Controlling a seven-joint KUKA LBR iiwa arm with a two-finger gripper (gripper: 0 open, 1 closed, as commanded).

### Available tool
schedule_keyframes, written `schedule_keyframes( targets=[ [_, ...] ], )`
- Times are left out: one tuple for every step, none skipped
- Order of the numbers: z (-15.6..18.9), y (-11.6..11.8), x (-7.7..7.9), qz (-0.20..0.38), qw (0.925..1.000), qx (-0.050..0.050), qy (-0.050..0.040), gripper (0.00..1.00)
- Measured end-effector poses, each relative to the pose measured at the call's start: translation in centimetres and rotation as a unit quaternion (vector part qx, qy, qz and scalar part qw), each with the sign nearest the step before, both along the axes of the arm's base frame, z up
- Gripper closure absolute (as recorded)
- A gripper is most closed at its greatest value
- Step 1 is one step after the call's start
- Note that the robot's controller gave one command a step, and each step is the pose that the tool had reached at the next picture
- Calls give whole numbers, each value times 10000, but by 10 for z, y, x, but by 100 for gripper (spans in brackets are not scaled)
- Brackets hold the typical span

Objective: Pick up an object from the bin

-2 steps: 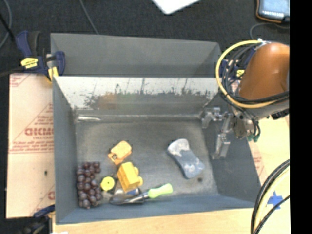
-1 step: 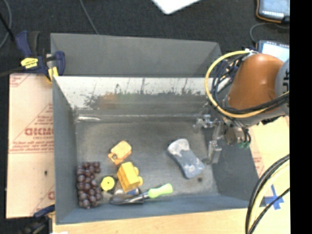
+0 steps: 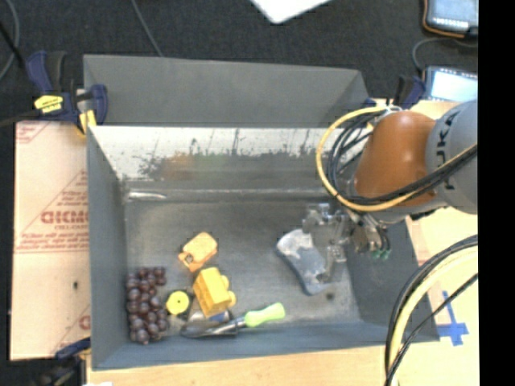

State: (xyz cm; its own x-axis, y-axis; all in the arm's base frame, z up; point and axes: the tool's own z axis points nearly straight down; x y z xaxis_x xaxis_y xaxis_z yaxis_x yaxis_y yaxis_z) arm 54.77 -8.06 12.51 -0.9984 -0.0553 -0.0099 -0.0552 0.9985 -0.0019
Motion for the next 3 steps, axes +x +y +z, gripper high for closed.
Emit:
schedule_keyframes(
  targets=[
    [-34,13,-2,-996,9950,4,21,0],
    [-49,8,10,-838,9964,3,-81,100],
    [-49,8,10,-834,9965,2,-81,100]
  ],
)
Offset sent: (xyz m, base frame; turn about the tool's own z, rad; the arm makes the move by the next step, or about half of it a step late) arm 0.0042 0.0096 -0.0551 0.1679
